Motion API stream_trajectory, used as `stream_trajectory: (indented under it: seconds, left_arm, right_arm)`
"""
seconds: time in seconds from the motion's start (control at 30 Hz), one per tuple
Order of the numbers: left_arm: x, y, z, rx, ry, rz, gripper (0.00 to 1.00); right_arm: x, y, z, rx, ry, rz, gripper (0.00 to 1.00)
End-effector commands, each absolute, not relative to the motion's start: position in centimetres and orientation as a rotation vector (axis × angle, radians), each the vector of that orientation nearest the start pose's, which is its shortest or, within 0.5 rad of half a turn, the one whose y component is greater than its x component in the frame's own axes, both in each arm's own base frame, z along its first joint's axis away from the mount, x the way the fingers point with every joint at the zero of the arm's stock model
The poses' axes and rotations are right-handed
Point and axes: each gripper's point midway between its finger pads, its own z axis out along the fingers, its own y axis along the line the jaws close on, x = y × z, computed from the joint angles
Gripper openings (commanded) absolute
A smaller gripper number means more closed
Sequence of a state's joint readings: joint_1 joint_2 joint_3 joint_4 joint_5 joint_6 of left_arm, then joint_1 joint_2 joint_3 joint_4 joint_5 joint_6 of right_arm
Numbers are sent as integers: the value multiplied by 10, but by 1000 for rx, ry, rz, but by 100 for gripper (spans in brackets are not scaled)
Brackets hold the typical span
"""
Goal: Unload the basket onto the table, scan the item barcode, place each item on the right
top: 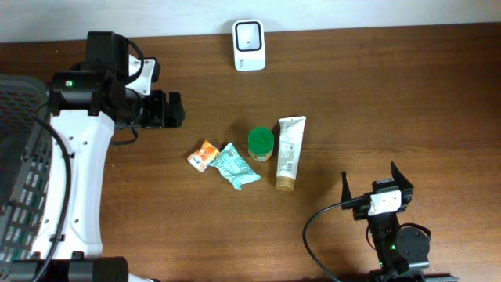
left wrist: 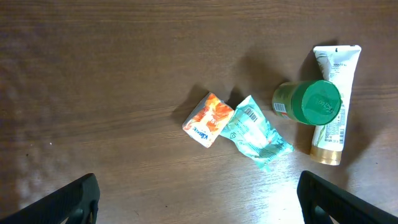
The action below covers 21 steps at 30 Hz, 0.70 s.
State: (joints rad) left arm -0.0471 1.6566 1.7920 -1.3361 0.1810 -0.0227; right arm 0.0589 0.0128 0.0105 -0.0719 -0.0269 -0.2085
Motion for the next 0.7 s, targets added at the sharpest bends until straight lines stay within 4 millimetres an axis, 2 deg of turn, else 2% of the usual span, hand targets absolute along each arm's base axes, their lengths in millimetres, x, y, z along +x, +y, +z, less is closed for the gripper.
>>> stream_trajectory:
  seconds: [0.0,0.67]
  left_arm:
    - [363,-50,257,101,2720,-287,99]
    - [365,-48,258,99,2713,-271,99]
  right_arm:
    - [245,20,156,-235,1631,-80,98]
    - [245,20,156,-236,1631,-80,98]
